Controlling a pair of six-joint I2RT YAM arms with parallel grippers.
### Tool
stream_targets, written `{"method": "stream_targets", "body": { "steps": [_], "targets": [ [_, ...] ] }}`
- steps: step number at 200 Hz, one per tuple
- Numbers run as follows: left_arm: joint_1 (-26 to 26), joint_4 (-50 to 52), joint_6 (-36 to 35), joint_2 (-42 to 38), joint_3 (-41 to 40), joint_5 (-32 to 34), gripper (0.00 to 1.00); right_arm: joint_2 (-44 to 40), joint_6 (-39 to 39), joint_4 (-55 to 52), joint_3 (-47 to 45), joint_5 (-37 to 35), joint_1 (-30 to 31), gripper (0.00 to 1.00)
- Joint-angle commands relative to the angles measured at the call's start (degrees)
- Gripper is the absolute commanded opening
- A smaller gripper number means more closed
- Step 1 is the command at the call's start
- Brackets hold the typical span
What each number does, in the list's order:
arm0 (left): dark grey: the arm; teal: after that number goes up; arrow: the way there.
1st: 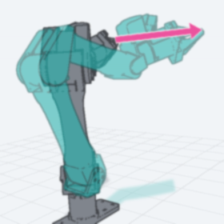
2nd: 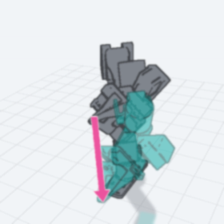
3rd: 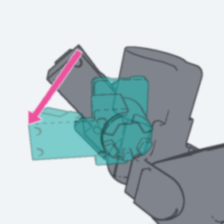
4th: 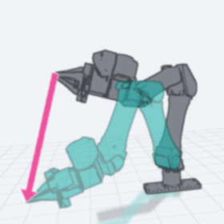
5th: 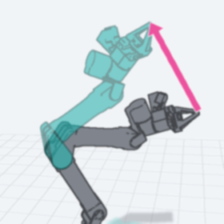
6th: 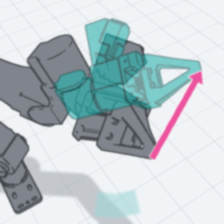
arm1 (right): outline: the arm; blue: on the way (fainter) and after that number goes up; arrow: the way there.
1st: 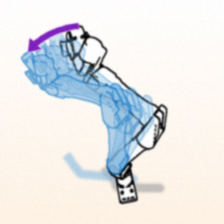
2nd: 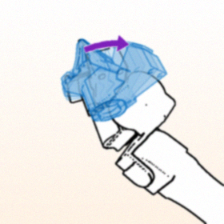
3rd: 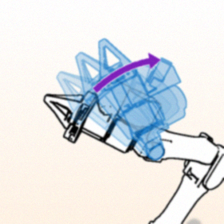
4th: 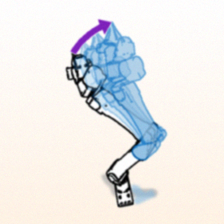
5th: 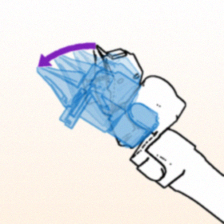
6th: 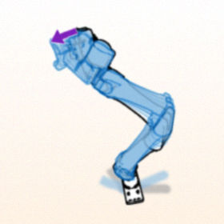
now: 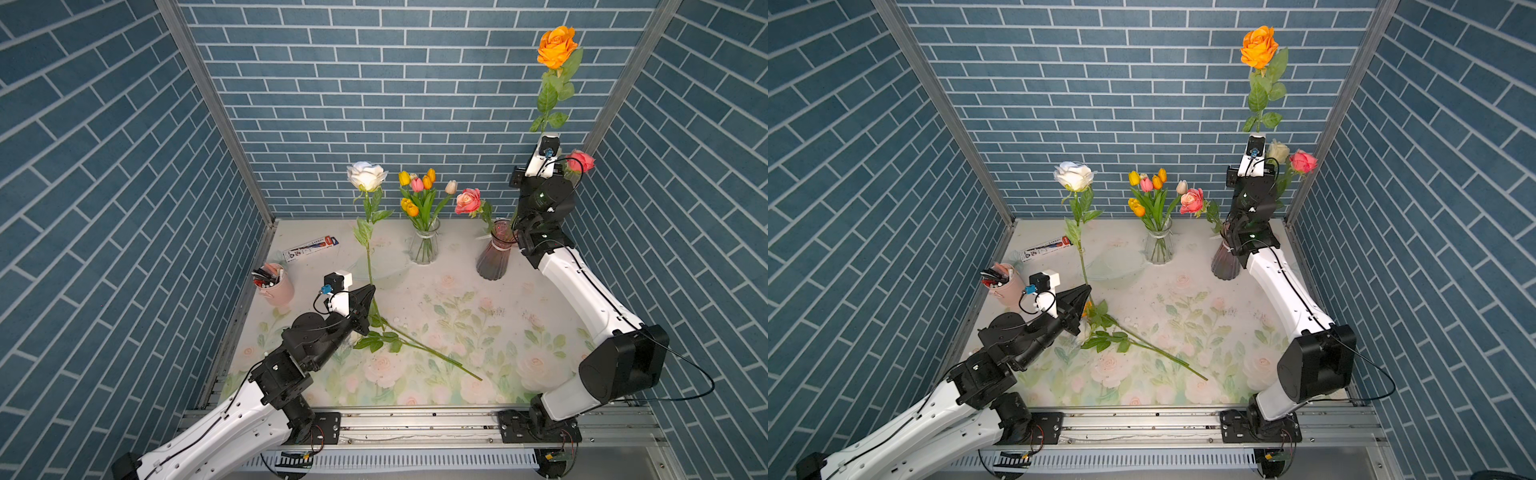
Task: Arrange the flowers in different vases according to their variety
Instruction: Insert the flower into the vase.
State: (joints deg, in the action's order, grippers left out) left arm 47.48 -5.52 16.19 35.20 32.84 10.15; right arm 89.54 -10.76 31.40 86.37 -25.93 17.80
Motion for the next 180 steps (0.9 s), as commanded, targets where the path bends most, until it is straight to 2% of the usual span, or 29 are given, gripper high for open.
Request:
{"method": "stream_targets", "body": {
  "steps": [1,70,121,146,180],
  "targets": [
    [-0.3,-2.2,-0.7,-0.3,-0.9,-0.6,0.0,0.3,1.3,4.7,-2.0,1.1,-0.4,0.0],
    [-0.3,-1.8,-1.1,-0.5,0.0,-1.6,0.0,-0.9,4.1,4.2,-14.8,0.3,-0.6,0.0],
    [-0.3,-1.7,-0.9,-0.9,-0.2,-1.8,0.0,-2.4,4.2,-3.1,-16.1,-1.4,-0.7,0.0],
    [-0.3,-1.8,-0.8,-0.9,-0.1,-2.1,0.0,-3.0,4.6,-15.0,-12.7,0.4,-0.6,0.23],
    [-0.3,-1.9,-0.7,-0.7,0.3,-2.8,0.0,-4.4,5.7,-29.3,-9.2,5.8,-0.7,0.31]
  ]
}}
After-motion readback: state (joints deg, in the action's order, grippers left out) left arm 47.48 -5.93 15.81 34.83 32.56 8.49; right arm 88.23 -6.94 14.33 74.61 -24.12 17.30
